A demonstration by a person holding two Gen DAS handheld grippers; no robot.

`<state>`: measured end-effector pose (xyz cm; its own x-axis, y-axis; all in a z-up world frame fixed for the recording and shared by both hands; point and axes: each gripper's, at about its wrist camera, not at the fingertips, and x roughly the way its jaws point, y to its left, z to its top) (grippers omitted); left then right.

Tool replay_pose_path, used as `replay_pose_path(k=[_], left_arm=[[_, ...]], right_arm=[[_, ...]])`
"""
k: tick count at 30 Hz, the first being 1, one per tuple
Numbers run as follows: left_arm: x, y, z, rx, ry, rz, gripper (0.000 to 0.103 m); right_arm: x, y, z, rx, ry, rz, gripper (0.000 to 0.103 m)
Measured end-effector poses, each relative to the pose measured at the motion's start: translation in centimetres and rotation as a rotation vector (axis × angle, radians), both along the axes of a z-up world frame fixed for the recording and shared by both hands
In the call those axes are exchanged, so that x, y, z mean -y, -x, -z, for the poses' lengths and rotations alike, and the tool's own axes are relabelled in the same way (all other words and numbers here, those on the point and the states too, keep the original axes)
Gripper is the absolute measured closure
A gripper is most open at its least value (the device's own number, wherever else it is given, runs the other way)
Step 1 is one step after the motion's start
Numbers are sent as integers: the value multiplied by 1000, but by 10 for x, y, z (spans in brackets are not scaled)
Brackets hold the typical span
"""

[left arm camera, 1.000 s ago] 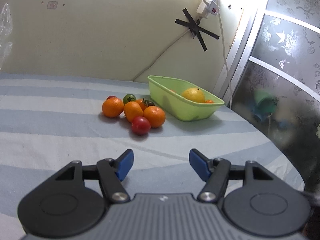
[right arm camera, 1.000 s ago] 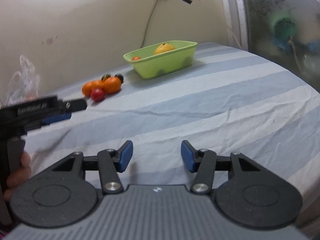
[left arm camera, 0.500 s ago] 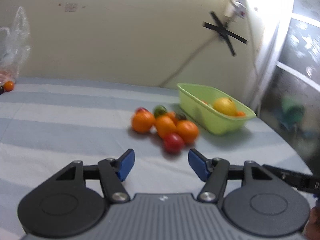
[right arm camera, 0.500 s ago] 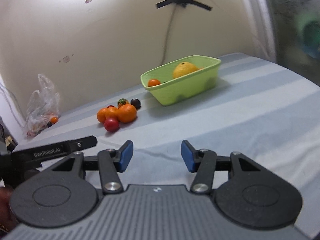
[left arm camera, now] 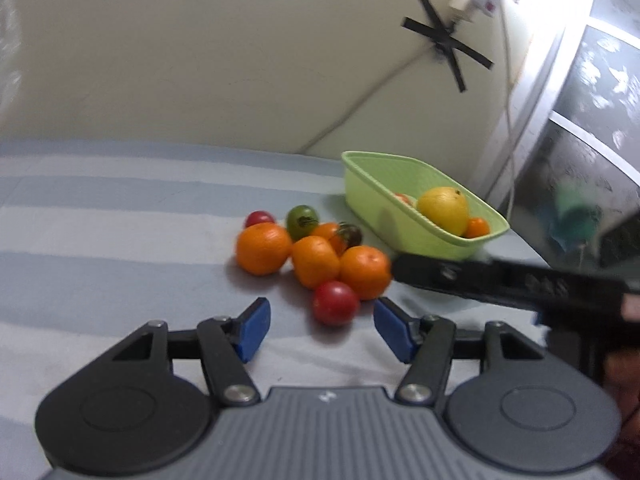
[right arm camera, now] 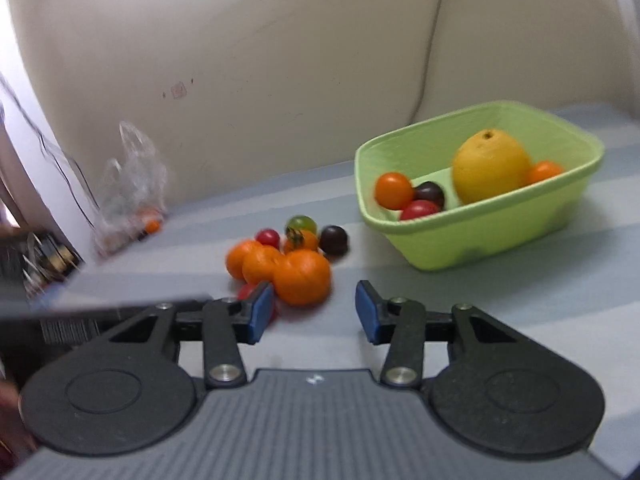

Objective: Organize fruits
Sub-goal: 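Grasp a red tomato with the left gripper while the right gripper grasps an orange tomato, then carry both tomatoes over the green basket and open both grippers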

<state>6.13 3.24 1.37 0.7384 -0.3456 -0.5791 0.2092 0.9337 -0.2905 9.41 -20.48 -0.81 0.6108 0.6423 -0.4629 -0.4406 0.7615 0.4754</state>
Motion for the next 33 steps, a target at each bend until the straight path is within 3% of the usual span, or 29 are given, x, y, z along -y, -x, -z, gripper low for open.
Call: replay_pose_path(k=[4, 7, 8, 9, 13, 18, 20, 23, 27, 31, 33], left_arm=[[13, -9, 7, -13, -53, 12, 45], [22, -12, 10, 0, -96, 5, 61], [25, -11, 11, 10, -114, -2, 69], [27, -11, 11, 10, -110, 12, 73], [32, 2, 2, 28, -99, 26, 73], [43, 4, -36, 148, -69, 77, 73], [52, -14, -49, 167, -75, 98, 73], [68, -56, -64, 201, -89, 143, 73], [93, -116, -66, 145, -76, 213, 72], [111, -147, -48, 88, -92, 220, 72], [114, -158, -39, 61, -82, 202, 66]], right_arm=[[-3, -17, 9, -77, -84, 9, 53], [-9, -26, 12, -121, -68, -3, 55], [-10, -23, 10, -115, -60, -13, 63], [-10, -21, 9, -110, -54, -17, 63], [-2, -5, 5, -86, -50, 11, 64], [22, 24, -13, 72, -26, 90, 64], [35, 28, -23, 144, -11, 157, 64], [49, 17, -32, 176, -27, 226, 65], [50, -1, -39, 206, 7, 265, 66], [39, -13, -35, 292, 119, 289, 68], [30, -17, -32, 329, 175, 304, 65]])
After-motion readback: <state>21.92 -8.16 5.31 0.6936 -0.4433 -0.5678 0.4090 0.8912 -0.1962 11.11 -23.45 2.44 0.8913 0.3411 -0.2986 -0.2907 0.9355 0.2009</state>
